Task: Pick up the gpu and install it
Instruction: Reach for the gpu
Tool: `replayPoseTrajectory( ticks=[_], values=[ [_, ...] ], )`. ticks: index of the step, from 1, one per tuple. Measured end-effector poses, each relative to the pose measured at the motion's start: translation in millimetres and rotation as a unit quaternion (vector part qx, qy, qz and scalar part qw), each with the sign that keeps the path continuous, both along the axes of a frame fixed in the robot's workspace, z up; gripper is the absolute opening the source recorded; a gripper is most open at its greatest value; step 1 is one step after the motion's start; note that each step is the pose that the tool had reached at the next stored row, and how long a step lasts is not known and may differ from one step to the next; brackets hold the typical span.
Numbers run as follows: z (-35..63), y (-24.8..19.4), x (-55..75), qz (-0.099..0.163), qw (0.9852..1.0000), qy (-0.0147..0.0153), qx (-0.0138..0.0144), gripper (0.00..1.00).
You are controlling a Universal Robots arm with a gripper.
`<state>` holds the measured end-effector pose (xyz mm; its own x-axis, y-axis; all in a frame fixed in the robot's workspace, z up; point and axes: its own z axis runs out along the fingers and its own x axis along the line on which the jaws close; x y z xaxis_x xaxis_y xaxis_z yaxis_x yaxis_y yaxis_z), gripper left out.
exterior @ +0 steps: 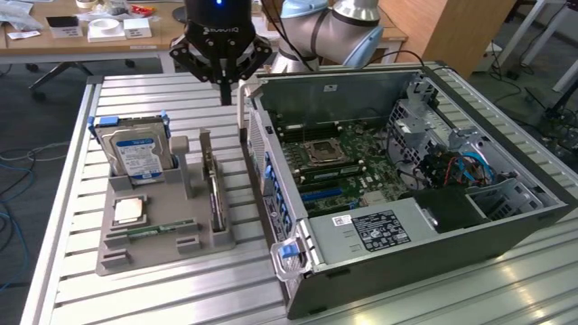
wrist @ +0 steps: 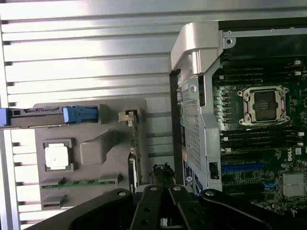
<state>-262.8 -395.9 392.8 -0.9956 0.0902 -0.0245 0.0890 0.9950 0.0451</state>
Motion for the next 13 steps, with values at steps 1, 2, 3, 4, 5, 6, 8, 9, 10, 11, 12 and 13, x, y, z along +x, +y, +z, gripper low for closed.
replayPoseTrajectory(
  ticks=[1, 2, 3, 4, 5, 6, 8, 9, 10, 11, 12, 13],
  values=[
    [0.0, 0.1, -2.2, 0.0, 1.0, 0.0, 0.0, 0.11],
    [0.0, 0.2, -4.3, -0.001, 1.0, 0.0, 0.0, 0.11],
    [-0.1, 0.2, -6.3, -0.001, 1.0, 0.0, 0.0, 0.11],
    [0.0, 0.3, -8.3, -0.001, 1.0, 0.0, 0.0, 0.11],
    [-0.1, 0.4, -10.2, -0.001, 1.0, 0.0, 0.0, 0.11],
    [-0.1, 0.4, -12.1, -0.002, 1.0, 0.0, 0.0, 0.11],
    [-0.1, 0.5, -15.3, -0.002, 1.0, 0.0, 0.0, 0.11],
    [-0.1, 0.5, -16.7, -0.002, 1.0, 0.0, 0.0, 0.11],
    [-0.1, 0.5, -18.2, -0.003, 1.0, 0.0, 0.0, 0.11],
    [-0.1, 0.5, -19.6, -0.003, 1.0, 0.0, 0.0, 0.11],
    [-0.2, 0.6, -21.0, -0.003, 1.0, 0.0, 0.0, 0.11],
    [-0.2, 0.6, -22.4, -0.003, 1.0, 0.0, 0.0, 0.11]
  ],
)
